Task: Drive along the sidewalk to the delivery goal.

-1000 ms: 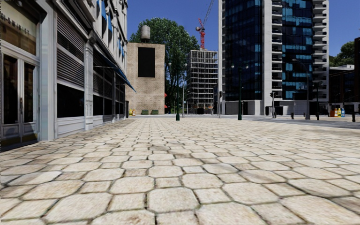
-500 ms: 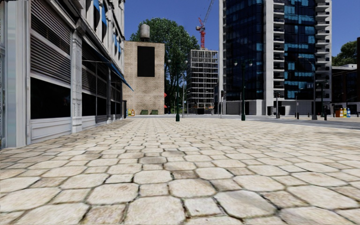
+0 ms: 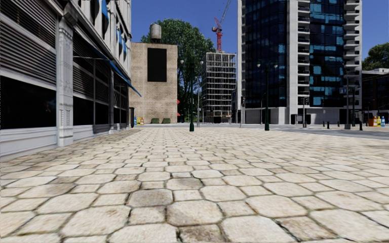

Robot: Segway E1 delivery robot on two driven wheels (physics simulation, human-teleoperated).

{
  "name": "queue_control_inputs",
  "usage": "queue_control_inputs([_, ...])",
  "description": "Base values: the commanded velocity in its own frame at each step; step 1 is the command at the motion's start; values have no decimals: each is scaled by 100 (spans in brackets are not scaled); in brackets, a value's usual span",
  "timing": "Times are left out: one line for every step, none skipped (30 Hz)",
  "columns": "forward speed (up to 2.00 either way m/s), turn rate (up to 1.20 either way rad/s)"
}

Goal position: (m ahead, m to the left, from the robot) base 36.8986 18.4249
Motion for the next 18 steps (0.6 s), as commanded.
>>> queue_control_inputs([200,0])
queue_control_inputs([200,0])
queue_control_inputs([200,0])
queue_control_inputs([200,0])
queue_control_inputs([200,0])
queue_control_inputs([200,0])
queue_control_inputs([200,0])
queue_control_inputs([200,0])
queue_control_inputs([200,0])
queue_control_inputs([200,0])
queue_control_inputs([200,0])
queue_control_inputs([200,0])
queue_control_inputs([200,0])
queue_control_inputs([200,0])
queue_control_inputs([200,0])
queue_control_inputs([200,0])
queue_control_inputs([200,0])
queue_control_inputs([200,0])
